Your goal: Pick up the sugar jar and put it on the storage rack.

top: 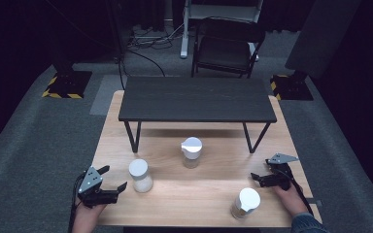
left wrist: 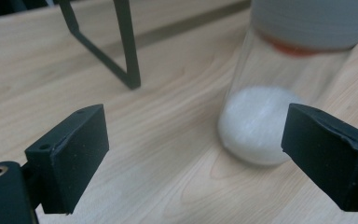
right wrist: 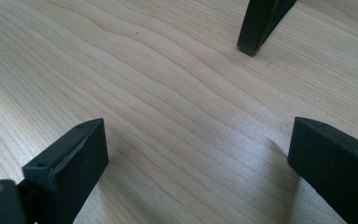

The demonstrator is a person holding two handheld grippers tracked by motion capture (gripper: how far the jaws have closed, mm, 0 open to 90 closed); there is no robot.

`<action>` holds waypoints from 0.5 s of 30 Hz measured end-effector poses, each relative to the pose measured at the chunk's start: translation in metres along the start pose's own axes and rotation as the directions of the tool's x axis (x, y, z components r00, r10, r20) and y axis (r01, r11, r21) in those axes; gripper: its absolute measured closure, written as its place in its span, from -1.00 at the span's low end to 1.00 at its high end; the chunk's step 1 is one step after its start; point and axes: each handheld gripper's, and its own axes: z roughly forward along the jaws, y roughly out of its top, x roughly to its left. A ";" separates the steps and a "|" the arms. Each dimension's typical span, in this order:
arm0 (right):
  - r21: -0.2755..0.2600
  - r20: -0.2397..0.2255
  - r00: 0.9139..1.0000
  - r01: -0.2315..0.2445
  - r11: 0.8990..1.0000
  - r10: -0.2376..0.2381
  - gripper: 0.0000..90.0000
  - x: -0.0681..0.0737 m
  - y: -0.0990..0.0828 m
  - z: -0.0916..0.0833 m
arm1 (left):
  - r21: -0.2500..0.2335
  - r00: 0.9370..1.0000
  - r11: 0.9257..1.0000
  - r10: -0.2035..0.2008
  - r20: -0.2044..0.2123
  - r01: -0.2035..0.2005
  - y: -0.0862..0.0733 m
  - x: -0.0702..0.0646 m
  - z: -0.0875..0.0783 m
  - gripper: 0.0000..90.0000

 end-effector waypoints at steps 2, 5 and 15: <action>0.000 0.000 1.000 0.000 1.000 0.000 -0.89 0.000 0.000 0.000 | -0.019 1.000 1.000 -0.002 0.002 0.002 -0.001 -0.001 -0.002 -0.84; 0.000 0.000 1.000 0.000 1.000 0.000 -0.89 0.000 0.000 0.000 | -0.065 1.000 0.998 -0.004 0.005 0.004 -0.004 -0.003 -0.007 -0.84; 0.000 0.001 1.000 -0.001 1.000 0.001 -0.90 0.000 0.000 0.000 | -0.166 0.999 0.986 0.020 0.042 -0.012 -0.010 -0.005 -0.008 -0.89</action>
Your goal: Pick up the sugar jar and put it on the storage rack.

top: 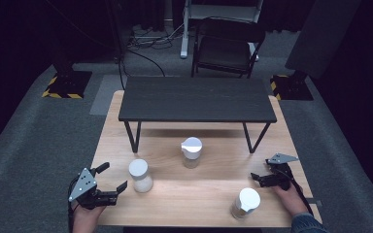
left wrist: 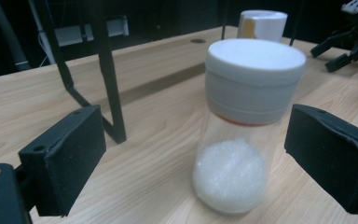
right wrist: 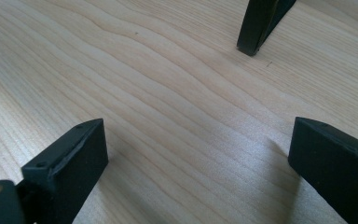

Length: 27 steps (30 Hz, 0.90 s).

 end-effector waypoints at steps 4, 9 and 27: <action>0.000 0.000 1.000 0.000 1.000 0.000 -0.90 0.000 0.000 0.000 | -0.069 0.999 0.997 -0.042 0.024 0.043 -0.006 0.000 -0.001 -0.89; 0.002 0.002 1.000 -0.001 1.000 0.001 -0.91 0.000 0.001 0.000 | -0.101 0.998 0.993 -0.051 0.039 0.055 -0.008 -0.004 0.001 -0.90; 0.003 0.006 1.000 -0.005 1.000 0.005 -0.92 0.001 0.001 0.000 | -0.047 0.994 0.998 -0.024 0.110 0.029 0.006 -0.006 0.030 -0.99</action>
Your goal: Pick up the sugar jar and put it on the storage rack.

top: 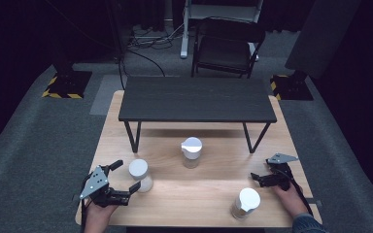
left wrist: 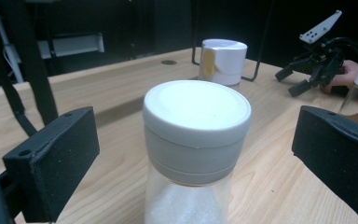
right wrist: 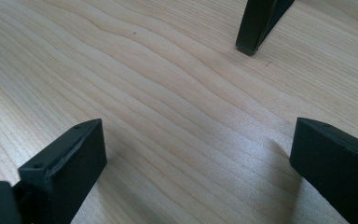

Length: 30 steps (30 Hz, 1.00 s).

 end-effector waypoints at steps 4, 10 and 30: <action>0.000 0.004 1.000 -0.004 1.000 0.004 -0.93 0.001 0.000 0.000 | 0.009 1.000 1.000 -0.006 0.006 0.006 0.002 0.002 0.004 -1.00; 0.001 0.006 1.000 -0.007 1.000 0.007 -0.93 0.002 0.000 0.000 | 0.046 1.000 0.999 0.006 0.011 -0.007 0.006 0.001 0.013 -0.99; 0.001 0.006 1.000 -0.007 1.000 0.007 -0.93 0.002 0.000 0.000 | 0.094 0.999 0.995 0.014 0.035 -0.017 0.007 0.007 0.032 -0.84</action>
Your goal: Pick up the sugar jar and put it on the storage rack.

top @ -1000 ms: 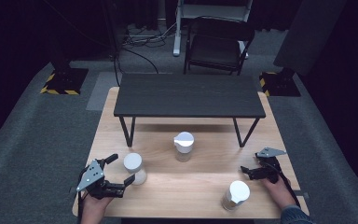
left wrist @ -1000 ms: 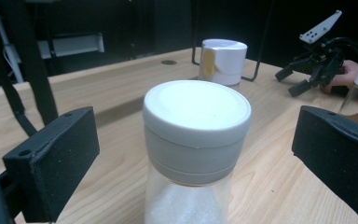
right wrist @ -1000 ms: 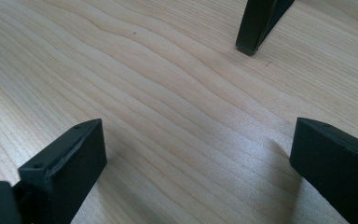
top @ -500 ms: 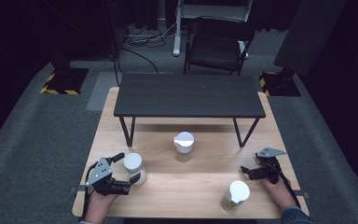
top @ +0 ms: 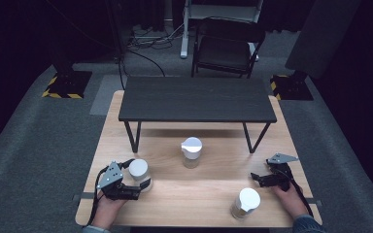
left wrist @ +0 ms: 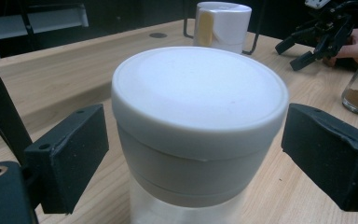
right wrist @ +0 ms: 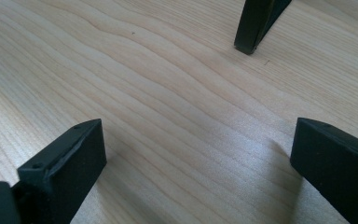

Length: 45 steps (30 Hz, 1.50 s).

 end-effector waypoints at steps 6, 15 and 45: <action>0.000 0.000 1.000 0.000 1.000 0.000 -0.93 0.000 0.000 0.000 | 0.049 0.999 0.998 0.028 -0.017 -0.027 0.006 -0.002 0.007 -0.80; 0.000 0.001 1.000 -0.001 1.000 0.001 -0.93 0.000 0.000 0.000 | 0.052 0.998 0.997 0.052 -0.022 -0.050 0.006 -0.002 0.009 -0.56; 0.000 0.002 1.000 -0.003 1.000 0.003 -0.93 0.001 0.000 0.000 | 0.027 0.995 0.996 0.091 -0.031 -0.091 0.015 -0.010 0.008 -0.24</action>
